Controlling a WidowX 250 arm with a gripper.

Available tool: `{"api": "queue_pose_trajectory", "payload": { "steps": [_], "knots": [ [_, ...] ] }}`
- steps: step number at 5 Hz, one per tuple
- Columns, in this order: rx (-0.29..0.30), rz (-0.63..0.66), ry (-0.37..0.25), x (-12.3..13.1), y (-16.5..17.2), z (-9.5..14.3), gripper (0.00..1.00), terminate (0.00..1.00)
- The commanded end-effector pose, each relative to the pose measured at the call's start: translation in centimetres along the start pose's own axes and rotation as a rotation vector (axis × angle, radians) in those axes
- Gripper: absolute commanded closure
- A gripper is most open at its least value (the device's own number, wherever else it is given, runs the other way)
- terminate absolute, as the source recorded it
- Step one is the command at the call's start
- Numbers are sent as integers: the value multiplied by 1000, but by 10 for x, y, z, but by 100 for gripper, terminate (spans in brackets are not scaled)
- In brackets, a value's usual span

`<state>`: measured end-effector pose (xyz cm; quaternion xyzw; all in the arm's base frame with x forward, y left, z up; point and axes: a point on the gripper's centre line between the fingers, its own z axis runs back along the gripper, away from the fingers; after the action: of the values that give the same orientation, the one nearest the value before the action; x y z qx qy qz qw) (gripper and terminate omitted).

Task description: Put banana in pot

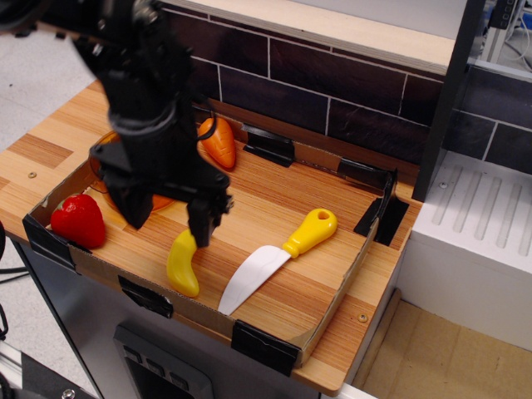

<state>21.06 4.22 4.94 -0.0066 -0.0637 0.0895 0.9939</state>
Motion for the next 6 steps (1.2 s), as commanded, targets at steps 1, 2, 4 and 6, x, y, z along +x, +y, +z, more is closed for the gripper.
{"api": "queue_pose_trajectory", "payload": {
  "steps": [1,2,4,6],
  "knots": [
    [-71,25,-13,4,5,-20,0,0],
    [-98,19,-13,6,0,-24,0,0],
    [-44,50,47,8,-2,-42,0,0],
    [-30,38,65,5,0,-53,0,0]
  ]
}}
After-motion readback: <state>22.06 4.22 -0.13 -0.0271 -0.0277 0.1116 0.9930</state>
